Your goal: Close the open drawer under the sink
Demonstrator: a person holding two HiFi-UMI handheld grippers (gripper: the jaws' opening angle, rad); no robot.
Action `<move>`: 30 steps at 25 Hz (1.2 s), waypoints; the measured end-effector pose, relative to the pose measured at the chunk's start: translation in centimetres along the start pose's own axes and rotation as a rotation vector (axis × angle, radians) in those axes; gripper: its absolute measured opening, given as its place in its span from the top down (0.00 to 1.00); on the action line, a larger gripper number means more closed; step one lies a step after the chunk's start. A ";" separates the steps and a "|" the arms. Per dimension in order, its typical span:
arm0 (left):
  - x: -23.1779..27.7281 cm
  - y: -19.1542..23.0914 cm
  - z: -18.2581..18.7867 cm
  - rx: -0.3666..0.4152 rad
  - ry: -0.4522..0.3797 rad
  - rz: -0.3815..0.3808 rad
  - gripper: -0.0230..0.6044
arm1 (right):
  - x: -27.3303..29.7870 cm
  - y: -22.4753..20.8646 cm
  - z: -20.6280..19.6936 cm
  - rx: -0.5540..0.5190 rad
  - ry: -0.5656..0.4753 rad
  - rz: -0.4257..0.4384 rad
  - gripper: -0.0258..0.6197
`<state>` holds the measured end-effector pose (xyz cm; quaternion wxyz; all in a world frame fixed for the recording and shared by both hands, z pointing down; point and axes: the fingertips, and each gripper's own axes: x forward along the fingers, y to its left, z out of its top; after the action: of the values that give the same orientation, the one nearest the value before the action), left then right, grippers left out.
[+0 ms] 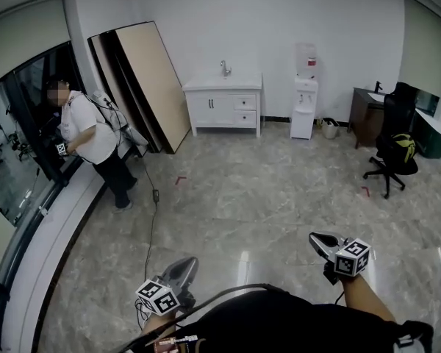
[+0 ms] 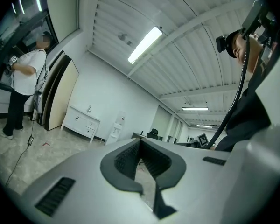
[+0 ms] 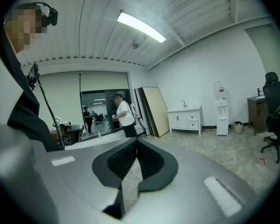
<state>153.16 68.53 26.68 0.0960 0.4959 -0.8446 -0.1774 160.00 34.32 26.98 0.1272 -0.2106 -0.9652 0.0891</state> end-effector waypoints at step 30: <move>26.8 7.7 3.7 0.000 -0.061 0.146 0.96 | 16.2 -28.2 8.7 -0.008 0.013 0.206 0.96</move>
<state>132.56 49.33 25.94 0.0827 0.4272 -0.8812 -0.1848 132.47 15.04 28.47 0.1227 -0.3100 -0.9378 0.0965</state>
